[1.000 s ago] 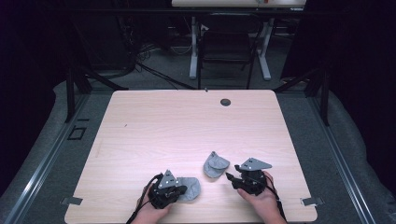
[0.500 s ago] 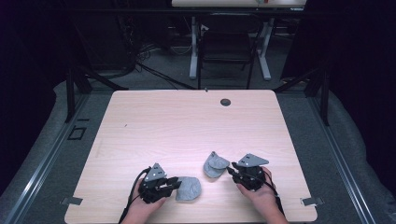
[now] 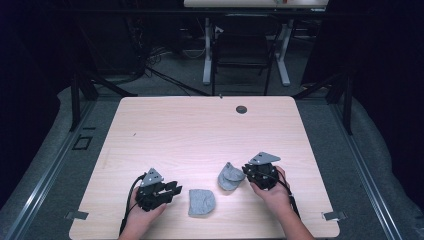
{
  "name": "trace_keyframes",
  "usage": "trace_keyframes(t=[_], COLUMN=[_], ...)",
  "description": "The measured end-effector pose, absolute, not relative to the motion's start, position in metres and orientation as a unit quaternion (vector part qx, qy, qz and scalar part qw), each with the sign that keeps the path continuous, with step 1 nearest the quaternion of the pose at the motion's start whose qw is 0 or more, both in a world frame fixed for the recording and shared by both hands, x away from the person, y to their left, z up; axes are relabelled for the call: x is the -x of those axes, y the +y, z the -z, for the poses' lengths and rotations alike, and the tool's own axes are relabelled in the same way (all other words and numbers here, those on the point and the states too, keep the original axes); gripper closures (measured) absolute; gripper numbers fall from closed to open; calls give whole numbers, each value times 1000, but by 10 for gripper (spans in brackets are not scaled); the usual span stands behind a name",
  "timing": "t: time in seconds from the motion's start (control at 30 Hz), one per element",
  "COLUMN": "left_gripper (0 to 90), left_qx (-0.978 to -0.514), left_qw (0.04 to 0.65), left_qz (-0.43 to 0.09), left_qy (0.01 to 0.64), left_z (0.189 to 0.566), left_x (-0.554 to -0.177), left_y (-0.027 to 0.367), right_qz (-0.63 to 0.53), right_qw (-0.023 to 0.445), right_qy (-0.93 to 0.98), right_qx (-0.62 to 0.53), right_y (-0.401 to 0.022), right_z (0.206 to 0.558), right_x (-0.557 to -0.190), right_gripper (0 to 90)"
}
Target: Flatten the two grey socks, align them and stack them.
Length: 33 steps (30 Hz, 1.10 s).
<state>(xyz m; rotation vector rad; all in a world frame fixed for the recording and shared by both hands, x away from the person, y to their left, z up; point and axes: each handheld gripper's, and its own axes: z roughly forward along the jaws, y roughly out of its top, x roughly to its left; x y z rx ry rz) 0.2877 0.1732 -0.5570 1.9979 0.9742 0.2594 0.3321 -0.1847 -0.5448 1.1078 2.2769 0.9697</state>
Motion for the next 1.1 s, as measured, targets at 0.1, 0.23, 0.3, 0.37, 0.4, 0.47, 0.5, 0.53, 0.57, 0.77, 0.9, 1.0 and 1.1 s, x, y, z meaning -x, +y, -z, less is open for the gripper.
trace_keyframes(t=[0.1,0.23,0.3,0.37,0.4,0.47,0.5,0.53,0.57,0.77,0.9,1.0,1.1], left_gripper=[681,681,679,679,679,679,679,679,679,680,680,680,680], left_qx=[-802,-799,-798,-796,-798,-796,-796,-797,-797,-798,-800,-800,-800], left_qw=[437,438,440,441,440,442,442,441,441,442,441,441,442], left_qz=[-106,-108,-106,-108,-108,-107,-107,-107,-107,-105,-106,-105,-103], left_qy=[393,398,398,399,398,399,399,398,398,397,392,393,393], left_z=[557,556,556,556,555,556,556,556,556,556,554,554,555], left_x=[-288,-288,-288,-288,-288,-289,-289,-289,-289,-288,-288,-288,-288], left_y=[174,176,176,176,177,177,177,177,176,175,175,175,175], right_qz=[-350,-337,-328,-320,-317,-319,-318,-318,-318,-326,-323,-323,-322], right_qw=[206,199,197,195,190,185,183,181,178,159,154,154,152], right_qy=[821,837,846,852,856,857,859,860,861,863,866,866,865], right_qx=[-402,-382,-372,-366,-361,-359,-357,-355,-354,-351,-348,-351,-355], right_y=[-182,-174,-169,-165,-164,-161,-160,-158,-157,-152,-147,-142,-137], right_z=[550,555,557,559,560,563,563,564,564,566,567,569,569], right_x=[-335,-331,-329,-327,-326,-324,-324,-323,-323,-320,-319,-320,-322], right_gripper=[804,803,803,793,787,787,787,786,785,745,719,710,711])
